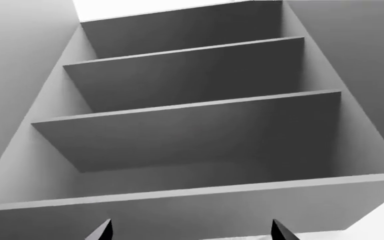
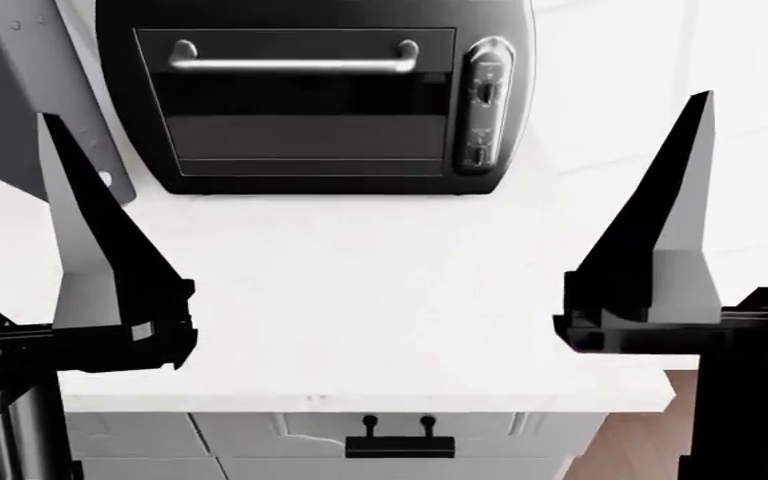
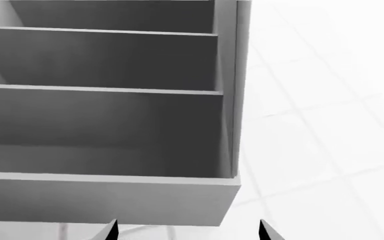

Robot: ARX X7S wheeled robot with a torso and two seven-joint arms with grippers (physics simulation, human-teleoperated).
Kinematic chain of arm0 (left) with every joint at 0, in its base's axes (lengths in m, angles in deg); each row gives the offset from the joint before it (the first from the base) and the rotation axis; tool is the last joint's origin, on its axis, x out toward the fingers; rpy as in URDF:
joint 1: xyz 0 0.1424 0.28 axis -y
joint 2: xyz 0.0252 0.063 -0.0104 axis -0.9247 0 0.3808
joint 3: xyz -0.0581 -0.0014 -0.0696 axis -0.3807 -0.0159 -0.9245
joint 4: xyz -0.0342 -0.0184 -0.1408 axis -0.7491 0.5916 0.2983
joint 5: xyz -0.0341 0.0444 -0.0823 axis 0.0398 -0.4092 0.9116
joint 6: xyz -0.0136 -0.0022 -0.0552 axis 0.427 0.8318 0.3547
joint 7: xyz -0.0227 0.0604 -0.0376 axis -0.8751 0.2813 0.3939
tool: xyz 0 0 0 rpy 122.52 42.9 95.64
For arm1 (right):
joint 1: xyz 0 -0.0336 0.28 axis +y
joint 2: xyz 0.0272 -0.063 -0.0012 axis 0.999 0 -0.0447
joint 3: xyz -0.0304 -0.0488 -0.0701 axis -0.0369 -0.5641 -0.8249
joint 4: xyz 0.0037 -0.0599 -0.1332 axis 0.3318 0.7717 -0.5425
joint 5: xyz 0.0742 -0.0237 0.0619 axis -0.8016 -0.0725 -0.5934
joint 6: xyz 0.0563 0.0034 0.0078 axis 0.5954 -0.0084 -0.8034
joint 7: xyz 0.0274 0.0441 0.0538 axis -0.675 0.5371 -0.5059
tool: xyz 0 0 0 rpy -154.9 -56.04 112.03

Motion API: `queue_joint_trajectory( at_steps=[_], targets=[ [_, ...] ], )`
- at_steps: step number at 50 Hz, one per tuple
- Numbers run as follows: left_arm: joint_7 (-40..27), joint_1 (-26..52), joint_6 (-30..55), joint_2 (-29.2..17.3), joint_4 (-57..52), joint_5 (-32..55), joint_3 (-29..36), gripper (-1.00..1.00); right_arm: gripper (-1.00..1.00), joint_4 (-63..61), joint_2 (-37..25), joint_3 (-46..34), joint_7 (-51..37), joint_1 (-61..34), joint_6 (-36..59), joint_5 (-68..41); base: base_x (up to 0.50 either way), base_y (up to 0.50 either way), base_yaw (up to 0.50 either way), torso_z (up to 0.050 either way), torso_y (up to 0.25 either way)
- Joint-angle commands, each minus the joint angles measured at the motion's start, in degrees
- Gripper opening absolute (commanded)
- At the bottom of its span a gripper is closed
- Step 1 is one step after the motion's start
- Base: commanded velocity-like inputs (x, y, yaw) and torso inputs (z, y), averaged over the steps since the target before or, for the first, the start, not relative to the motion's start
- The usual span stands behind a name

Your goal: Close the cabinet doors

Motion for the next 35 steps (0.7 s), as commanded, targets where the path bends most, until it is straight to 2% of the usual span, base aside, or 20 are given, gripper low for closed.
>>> queue_joint_trajectory(
  at_steps=[1,13,28,35],
  targets=[
    [-0.55,-0.12,-0.18,-0.48,0.07,0.08,0.34,1.00,1.00,0.47,-0.61,-0.38,-0.45,0.74,-1.21,-0.27,0.50,0.00,0.00,0.000,0.000],
    [-1.11,-0.03,-0.13,-0.90,0.13,0.11,0.68,1.00,1.00,0.97,-0.97,-0.50,-1.03,0.88,-2.36,-0.83,0.50,0.00,0.00,0.000,0.001],
    [-1.73,-0.11,-0.23,-1.48,0.16,0.14,1.04,1.00,1.00,1.05,-1.74,-1.21,-1.43,0.69,-2.64,-0.99,0.00,0.00,0.00,0.000,0.000],
    [-2.01,-0.16,-0.33,-1.72,0.20,0.27,1.19,1.00,1.00,1.28,-2.14,-1.69,-1.74,1.07,-2.86,-0.18,0.47,0.00,0.00,0.000,0.000]
  ],
)
